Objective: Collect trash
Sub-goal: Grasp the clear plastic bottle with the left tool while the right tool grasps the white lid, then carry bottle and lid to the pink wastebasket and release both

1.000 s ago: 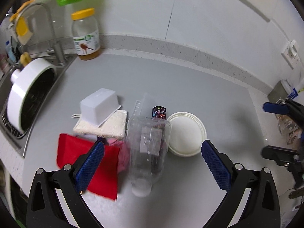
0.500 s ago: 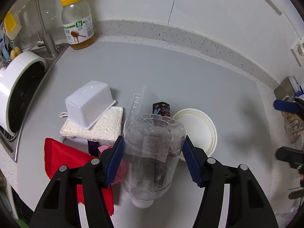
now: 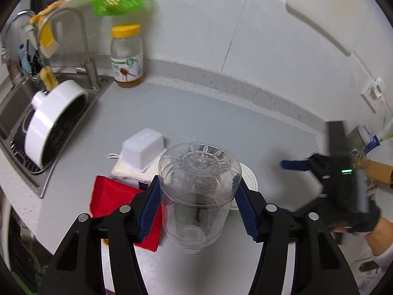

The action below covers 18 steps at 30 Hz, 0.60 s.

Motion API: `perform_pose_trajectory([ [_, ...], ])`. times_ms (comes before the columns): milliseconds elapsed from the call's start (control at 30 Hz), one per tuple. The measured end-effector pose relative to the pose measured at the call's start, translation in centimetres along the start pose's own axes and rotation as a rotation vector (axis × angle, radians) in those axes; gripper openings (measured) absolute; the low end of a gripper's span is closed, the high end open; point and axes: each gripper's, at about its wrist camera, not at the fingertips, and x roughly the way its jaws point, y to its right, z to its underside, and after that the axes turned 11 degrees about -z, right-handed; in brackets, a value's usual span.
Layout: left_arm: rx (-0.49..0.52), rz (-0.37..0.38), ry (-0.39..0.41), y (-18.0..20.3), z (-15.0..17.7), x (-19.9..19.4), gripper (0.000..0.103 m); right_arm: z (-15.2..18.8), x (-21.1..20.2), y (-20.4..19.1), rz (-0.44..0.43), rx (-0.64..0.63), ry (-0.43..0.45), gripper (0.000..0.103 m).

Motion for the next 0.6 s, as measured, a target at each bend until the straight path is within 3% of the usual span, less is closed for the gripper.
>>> perform_pose_trajectory([
  [300,-0.063,-0.018,0.008,-1.8,1.5,-1.5,0.057,-0.8,5.3,-0.2,0.045,-0.049,-0.117,0.100],
  [500,-0.097,-0.017,-0.006,-2.6,2.4,-1.6,0.057,-1.1,7.1,-0.6,0.045,-0.071,-0.157,0.100],
  [600,-0.106,-0.023,-0.008,-2.8,2.7,-1.7,0.057,-1.1,7.1,-0.8,0.044,-0.076,-0.149,0.095],
])
